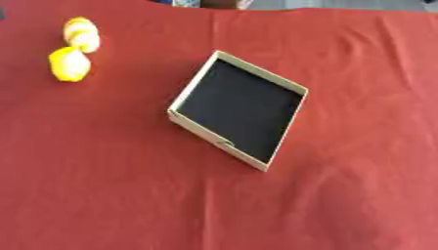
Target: Pick up objects on the table and place them in the box.
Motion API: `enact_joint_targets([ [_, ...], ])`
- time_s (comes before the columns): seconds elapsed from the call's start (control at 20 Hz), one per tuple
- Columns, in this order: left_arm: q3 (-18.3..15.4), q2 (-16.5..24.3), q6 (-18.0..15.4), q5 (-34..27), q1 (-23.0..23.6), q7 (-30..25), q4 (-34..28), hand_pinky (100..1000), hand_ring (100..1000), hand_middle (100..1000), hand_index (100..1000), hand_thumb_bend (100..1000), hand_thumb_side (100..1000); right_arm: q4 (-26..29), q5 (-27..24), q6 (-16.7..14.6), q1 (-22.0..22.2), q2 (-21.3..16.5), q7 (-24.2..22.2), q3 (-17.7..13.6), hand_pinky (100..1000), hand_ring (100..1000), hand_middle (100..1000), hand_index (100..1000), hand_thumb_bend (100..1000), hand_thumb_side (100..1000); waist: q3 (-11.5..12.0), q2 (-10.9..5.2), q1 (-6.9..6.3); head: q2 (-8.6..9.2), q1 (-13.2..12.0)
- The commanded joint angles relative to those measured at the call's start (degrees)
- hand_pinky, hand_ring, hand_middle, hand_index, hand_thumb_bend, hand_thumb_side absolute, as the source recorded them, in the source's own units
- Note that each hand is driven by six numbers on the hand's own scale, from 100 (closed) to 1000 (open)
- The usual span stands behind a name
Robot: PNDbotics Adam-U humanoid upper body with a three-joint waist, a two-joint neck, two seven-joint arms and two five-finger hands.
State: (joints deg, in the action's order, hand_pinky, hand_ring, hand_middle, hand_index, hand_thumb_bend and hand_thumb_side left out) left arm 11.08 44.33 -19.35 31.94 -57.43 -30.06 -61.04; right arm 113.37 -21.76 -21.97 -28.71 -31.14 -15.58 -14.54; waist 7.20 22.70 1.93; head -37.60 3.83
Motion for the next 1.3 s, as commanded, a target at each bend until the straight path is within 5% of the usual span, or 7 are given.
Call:
enact_joint_targets([
  [0.05,-0.80,0.35,0.16,2.74,-1.81,0.47,1.35,937,895,958,940,519,137,1.22,-0.44,0.16,-0.63,-0.69,-0.34,-0.25,918,894,780,838,100,561,-0.17,-0.98,-0.32,1.13,-0.19],
  [0.5,-0.47,-3.16,-0.68,0.99,-3.90,-2.76,3.83,931,879,955,945,470,237,1.22,-0.79,1.14,-1.66,0.22,-1.41,0.19,920,895,779,837,100,565,-1.46,0.22,-0.93,2.26,-0.89],
  [0.9,-1.43,-5.74,1.23,3.52,-5.74,-0.41,5.78,916,867,940,934,443,202,1.22,-1.47,1.83,-3.23,1.14,-3.03,0.85,922,896,777,835,100,568,-3.31,2.20,-1.50,3.71,-1.80],
  [1.3,-1.88,-6.73,4.04,7.46,-6.32,3.78,7.17,809,740,805,836,159,110,1.22,-1.76,2.85,-3.82,2.03,-4.47,1.10,925,898,776,834,100,572,-4.23,3.83,-1.91,4.98,-2.15],
])
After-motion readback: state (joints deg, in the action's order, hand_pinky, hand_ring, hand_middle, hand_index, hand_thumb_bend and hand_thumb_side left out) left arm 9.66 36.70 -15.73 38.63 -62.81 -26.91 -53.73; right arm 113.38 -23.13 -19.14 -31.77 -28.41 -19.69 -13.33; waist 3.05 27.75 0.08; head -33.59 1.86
